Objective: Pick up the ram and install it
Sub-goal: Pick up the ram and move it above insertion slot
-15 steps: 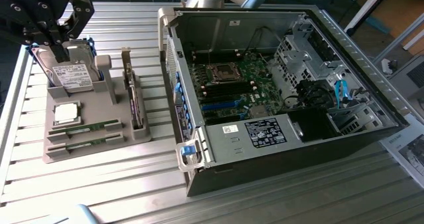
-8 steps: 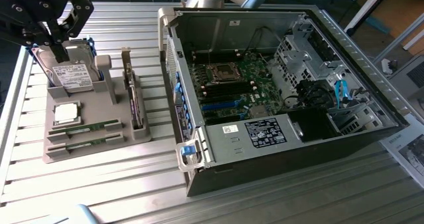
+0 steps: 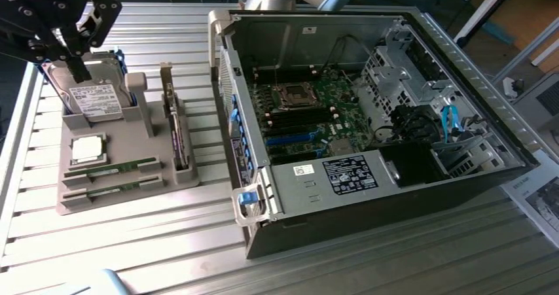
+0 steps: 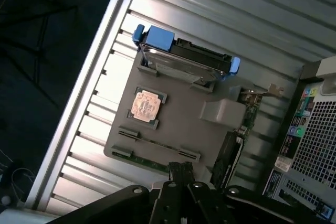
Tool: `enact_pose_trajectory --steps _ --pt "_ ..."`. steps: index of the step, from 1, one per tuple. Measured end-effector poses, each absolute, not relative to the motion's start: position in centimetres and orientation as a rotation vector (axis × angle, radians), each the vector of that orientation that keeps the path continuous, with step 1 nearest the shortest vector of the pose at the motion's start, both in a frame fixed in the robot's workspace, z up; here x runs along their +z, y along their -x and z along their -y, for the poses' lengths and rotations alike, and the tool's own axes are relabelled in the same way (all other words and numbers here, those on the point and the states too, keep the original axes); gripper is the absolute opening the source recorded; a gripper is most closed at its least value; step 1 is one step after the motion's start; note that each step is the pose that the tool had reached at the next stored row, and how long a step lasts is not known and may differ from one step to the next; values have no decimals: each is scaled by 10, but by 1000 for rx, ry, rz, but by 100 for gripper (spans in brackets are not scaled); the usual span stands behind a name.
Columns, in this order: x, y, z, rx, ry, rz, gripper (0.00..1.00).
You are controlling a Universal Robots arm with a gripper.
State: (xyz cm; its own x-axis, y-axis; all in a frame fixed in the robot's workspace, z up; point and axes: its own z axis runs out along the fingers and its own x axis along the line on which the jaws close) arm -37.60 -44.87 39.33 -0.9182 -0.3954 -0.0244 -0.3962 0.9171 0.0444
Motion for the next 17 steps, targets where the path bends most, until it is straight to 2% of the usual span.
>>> enact_pose_trajectory --steps 17 --pt "393 376 449 79 1138 -2920 10"
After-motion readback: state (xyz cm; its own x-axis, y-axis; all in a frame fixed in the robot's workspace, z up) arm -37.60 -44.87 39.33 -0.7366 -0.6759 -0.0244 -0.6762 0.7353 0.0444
